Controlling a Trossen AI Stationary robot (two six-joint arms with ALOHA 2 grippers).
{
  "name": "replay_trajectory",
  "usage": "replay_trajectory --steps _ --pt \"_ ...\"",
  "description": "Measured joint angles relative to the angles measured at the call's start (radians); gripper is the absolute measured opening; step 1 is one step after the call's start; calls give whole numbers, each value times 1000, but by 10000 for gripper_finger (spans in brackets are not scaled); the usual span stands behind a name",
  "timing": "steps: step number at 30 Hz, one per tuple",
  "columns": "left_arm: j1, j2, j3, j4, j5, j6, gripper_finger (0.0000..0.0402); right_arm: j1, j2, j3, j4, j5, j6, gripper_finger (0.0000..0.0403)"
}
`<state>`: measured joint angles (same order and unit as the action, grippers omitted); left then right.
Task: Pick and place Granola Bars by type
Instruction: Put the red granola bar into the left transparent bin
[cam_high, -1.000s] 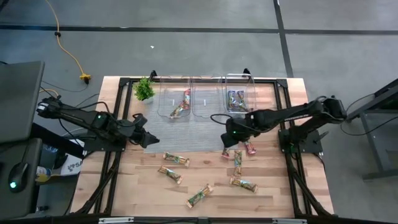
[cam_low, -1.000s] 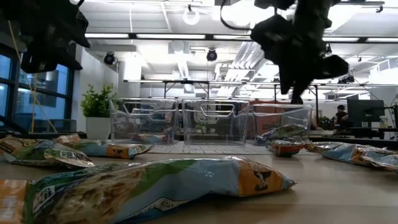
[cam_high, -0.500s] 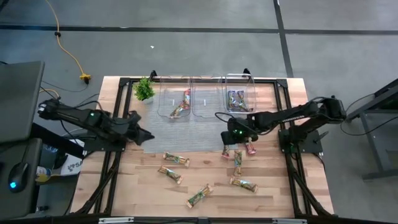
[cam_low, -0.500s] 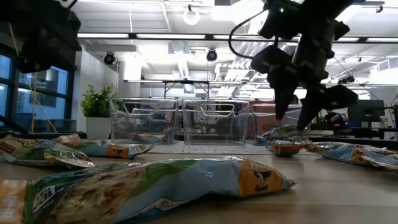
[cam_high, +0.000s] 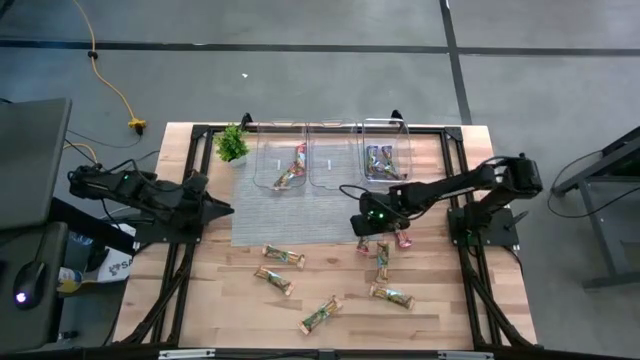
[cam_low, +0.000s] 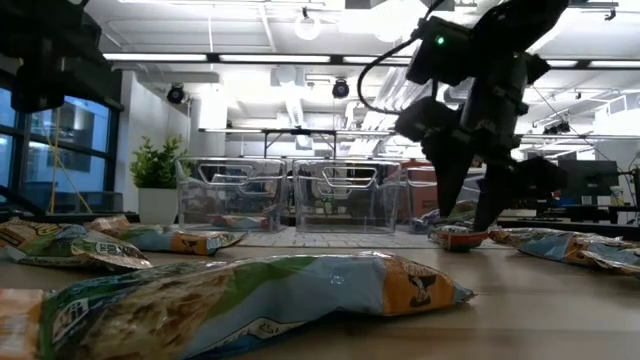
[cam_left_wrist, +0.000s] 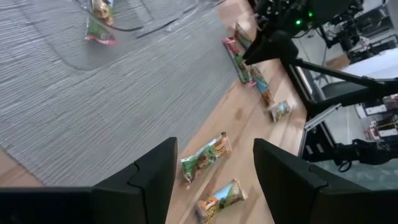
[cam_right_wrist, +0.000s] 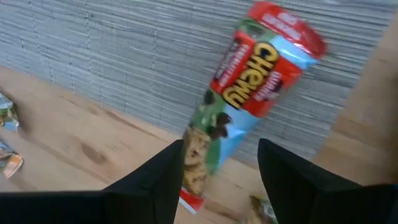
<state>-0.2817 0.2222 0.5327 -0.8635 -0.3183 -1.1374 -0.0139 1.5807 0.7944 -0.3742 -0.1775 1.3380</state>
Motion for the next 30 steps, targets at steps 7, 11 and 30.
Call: replay_trajectory --steps 7,11,30 --pt "0 1 0 -9 2 0 204 -14 100 88 16 -23 -42 190" --pt "0 1 0 -9 2 2 204 -20 158 143 -16 -39 -61 186" --pt "0 1 0 -8 1 3 204 -10 188 179 -74 -34 -108 84"
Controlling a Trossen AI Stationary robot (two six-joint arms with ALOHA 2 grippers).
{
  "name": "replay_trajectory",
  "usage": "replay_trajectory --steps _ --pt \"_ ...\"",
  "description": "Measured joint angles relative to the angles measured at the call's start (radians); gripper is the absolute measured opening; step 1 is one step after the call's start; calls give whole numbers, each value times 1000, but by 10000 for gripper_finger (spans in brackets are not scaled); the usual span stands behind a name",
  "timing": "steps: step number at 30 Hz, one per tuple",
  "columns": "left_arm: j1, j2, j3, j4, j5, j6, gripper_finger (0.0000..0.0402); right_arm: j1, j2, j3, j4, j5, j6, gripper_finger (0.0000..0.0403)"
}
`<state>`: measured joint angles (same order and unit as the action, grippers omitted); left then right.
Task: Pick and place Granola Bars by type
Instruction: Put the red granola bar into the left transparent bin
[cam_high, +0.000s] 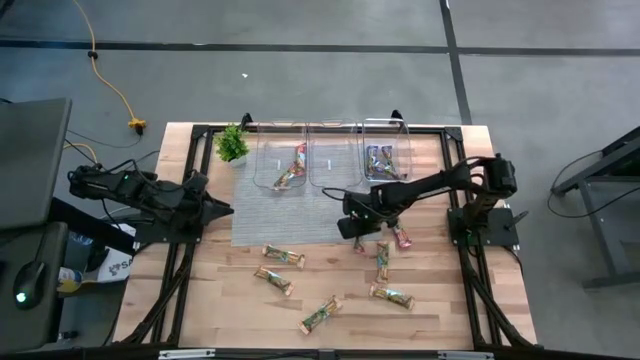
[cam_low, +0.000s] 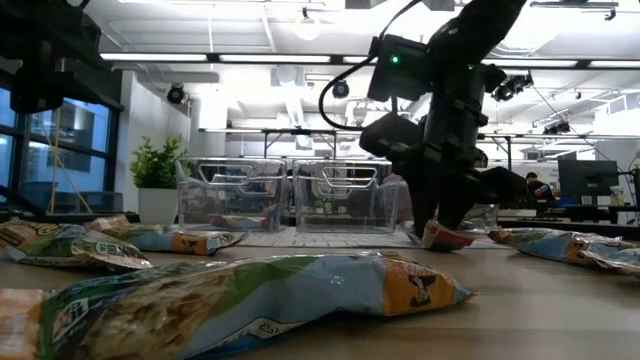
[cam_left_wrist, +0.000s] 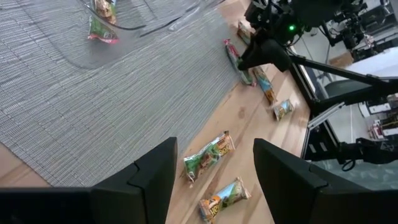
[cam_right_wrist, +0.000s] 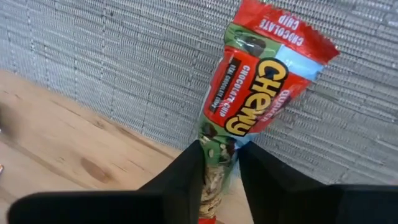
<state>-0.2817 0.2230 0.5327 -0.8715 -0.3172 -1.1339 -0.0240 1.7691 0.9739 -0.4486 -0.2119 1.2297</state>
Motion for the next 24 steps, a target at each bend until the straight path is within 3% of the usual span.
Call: replay_trajectory --steps 6,13,18,24 --pt "0 0 0 0 -1 0 204 5 -104 -1 21 30 -1 52" --pt "0 0 0 0 -1 -3 204 -8 -244 60 161 131 -69 46" --pt "0 0 0 0 0 -7 204 -103 -207 310 62 183 -281 46" --pt "0 0 0 1 1 -14 204 -242 -15 693 -150 139 -498 45"
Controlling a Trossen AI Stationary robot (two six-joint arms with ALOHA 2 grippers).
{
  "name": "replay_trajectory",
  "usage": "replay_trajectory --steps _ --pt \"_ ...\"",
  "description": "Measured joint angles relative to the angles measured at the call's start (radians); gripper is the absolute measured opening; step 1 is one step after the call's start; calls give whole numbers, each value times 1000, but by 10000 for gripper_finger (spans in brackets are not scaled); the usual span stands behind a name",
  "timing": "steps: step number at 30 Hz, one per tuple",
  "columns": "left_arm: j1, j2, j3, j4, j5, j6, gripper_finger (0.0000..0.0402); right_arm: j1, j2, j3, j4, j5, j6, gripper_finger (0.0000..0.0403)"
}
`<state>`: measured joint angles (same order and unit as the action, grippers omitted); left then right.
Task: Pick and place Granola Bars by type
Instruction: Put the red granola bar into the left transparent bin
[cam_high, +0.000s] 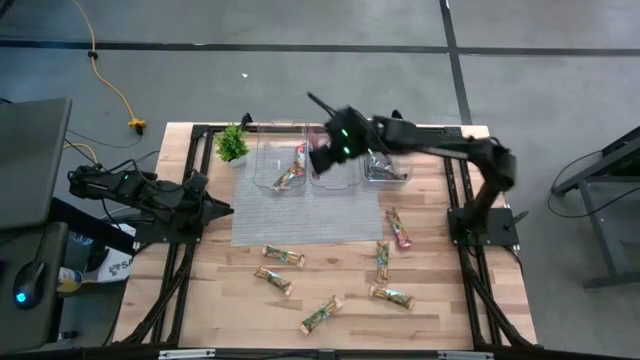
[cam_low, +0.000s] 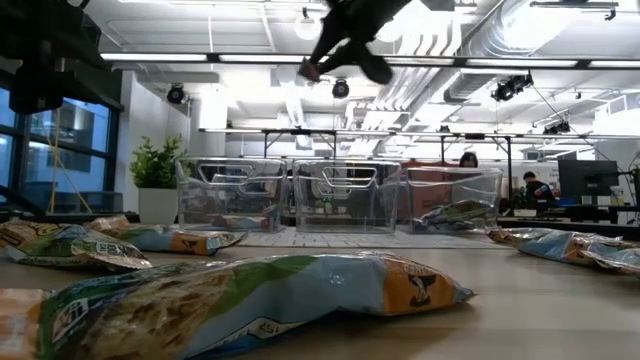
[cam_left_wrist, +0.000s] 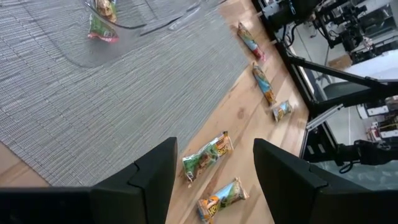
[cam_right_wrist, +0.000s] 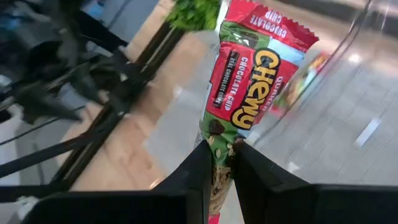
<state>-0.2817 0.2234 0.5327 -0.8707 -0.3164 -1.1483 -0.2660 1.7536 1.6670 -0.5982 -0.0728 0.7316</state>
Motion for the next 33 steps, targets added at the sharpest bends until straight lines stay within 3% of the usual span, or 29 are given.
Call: replay_trajectory --steps 9,16,20,27,31,33 --pt "0 0 0 0 5 -1 204 -65 396 467 -144 -117 -136 45" --pt "0 0 0 0 3 -1 204 -75 589 681 -315 -140 -224 56" --pt "0 0 0 -1 2 -4 204 -81 597 658 -250 -183 -218 90" --pt "0 0 0 -1 0 -5 204 -95 591 671 -311 -223 -212 148" --pt "0 0 0 0 0 -5 204 -82 511 670 -387 -179 -239 153" --pt "0 0 0 -1 0 -5 204 -64 446 669 -482 -97 -263 152"
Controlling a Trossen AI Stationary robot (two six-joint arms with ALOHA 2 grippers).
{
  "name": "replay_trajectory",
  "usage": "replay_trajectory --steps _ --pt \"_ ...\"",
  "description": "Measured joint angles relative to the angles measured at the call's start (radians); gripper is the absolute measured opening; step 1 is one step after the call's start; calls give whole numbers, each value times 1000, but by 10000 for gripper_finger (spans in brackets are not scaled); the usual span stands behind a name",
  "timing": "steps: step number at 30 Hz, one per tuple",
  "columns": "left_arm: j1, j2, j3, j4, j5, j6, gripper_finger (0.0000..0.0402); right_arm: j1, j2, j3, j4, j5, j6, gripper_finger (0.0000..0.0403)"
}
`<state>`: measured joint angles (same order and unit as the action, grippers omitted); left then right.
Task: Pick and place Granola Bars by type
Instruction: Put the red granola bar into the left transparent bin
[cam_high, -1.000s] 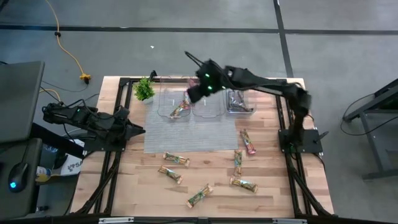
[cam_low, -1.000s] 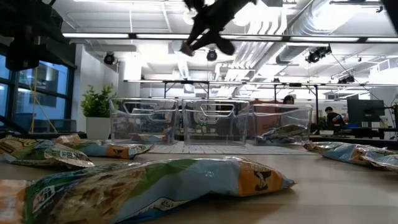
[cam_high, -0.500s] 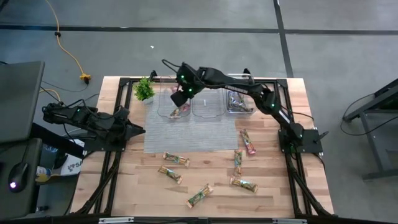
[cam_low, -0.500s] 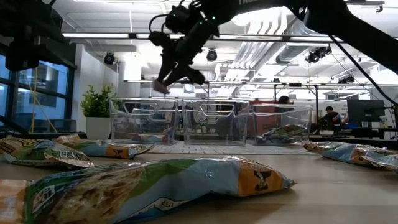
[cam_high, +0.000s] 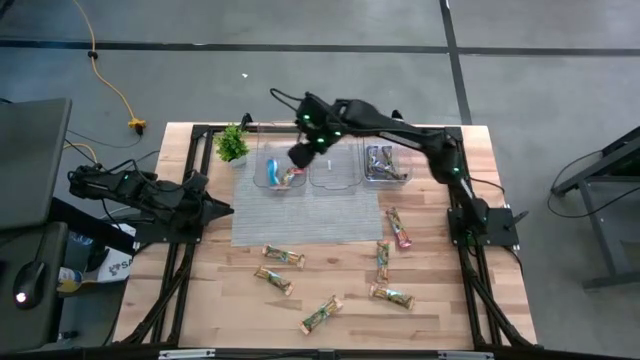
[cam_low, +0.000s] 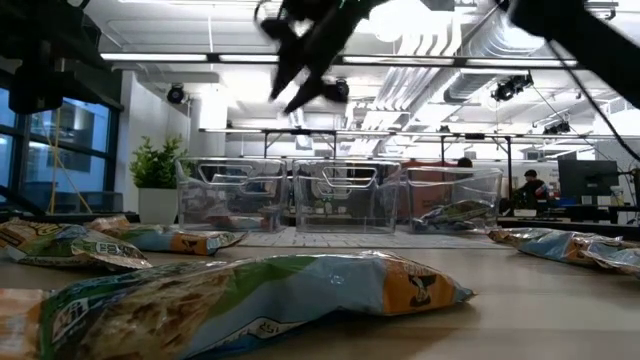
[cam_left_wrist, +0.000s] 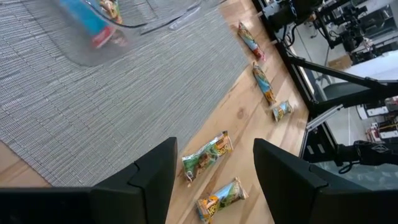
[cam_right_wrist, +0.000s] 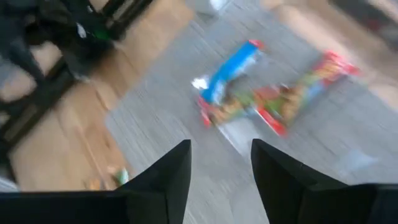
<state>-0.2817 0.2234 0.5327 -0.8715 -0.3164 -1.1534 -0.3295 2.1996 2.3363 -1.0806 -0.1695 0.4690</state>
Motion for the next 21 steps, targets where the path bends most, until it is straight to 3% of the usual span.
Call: replay_trajectory --steps 3,7,9,13,16,21 --pt "0 0 0 0 0 0 204 41 -90 -2 -214 140 -23 150" --pt "0 0 0 -3 -6 6 204 132 -189 -3 -494 343 66 151" --pt "0 0 0 -2 -8 13 204 182 -252 -56 -478 407 112 151" --pt "0 0 0 -6 -9 18 204 266 -379 -265 -466 415 308 150" --pt "0 -1 0 -17 -10 24 204 334 -468 -506 -484 429 472 149" --pt "0 1 0 -27 -13 24 204 435 -628 -909 -290 333 706 149"
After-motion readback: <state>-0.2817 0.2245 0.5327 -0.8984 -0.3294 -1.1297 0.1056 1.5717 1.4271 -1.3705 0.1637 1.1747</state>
